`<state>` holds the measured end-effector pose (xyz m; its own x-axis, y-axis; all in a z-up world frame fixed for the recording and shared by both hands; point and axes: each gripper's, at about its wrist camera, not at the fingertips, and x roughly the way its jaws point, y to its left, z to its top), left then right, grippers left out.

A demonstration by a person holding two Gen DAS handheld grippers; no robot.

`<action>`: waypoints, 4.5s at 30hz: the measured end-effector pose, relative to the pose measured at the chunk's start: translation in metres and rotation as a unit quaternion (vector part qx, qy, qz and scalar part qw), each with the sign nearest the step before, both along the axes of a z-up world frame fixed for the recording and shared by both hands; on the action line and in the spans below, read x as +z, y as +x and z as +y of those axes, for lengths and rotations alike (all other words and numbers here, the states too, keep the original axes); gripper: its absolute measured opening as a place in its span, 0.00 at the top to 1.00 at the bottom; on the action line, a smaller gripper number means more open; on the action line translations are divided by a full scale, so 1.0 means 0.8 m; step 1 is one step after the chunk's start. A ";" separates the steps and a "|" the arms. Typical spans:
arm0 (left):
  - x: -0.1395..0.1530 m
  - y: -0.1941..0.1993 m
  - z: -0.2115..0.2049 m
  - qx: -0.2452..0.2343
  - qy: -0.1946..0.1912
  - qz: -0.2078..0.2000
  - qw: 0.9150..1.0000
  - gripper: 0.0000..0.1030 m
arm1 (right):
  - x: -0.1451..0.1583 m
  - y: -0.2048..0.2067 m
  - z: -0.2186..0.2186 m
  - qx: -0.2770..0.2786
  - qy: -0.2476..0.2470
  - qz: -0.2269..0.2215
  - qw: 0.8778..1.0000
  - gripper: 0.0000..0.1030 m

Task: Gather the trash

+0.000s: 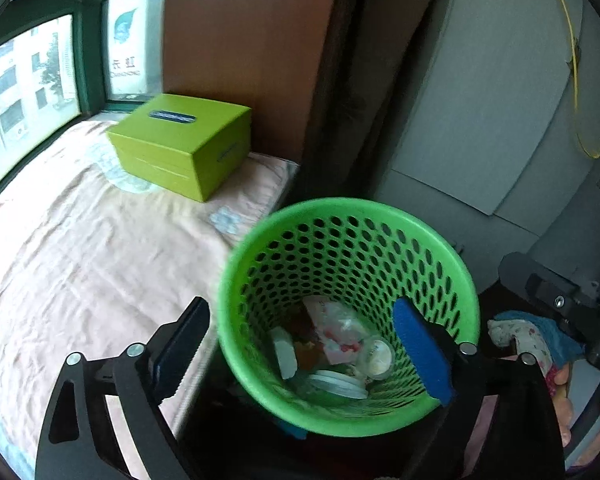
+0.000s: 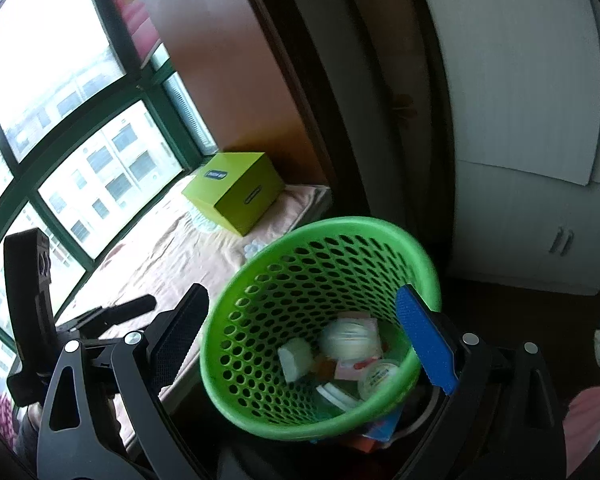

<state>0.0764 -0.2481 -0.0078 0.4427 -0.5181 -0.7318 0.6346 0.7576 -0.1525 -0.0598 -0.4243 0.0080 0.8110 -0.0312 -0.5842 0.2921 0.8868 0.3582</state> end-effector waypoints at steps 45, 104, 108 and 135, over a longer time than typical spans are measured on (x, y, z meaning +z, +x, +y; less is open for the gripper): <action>0.046 -0.003 0.293 0.320 0.036 -0.074 0.944 0.07 | 0.019 0.108 0.208 0.190 -0.069 -0.009 0.979 0.09; 0.048 -0.047 0.341 0.391 0.060 -0.100 0.913 0.07 | 0.016 0.100 0.266 0.209 -0.138 0.002 0.968 0.07; 0.047 -0.046 0.342 0.392 0.061 -0.099 0.913 0.07 | 0.014 0.100 0.268 0.210 -0.138 0.004 0.968 0.07; 0.043 -0.045 0.349 0.396 0.064 -0.096 0.911 0.07 | 0.007 0.103 0.277 0.219 -0.138 0.009 0.966 0.07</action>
<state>0.0405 0.0308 0.0265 0.7673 0.1041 -0.6328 -0.1140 0.9932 0.0252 0.0227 -0.2029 0.0137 0.7716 0.1573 -0.6164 -0.1297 0.9875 0.0896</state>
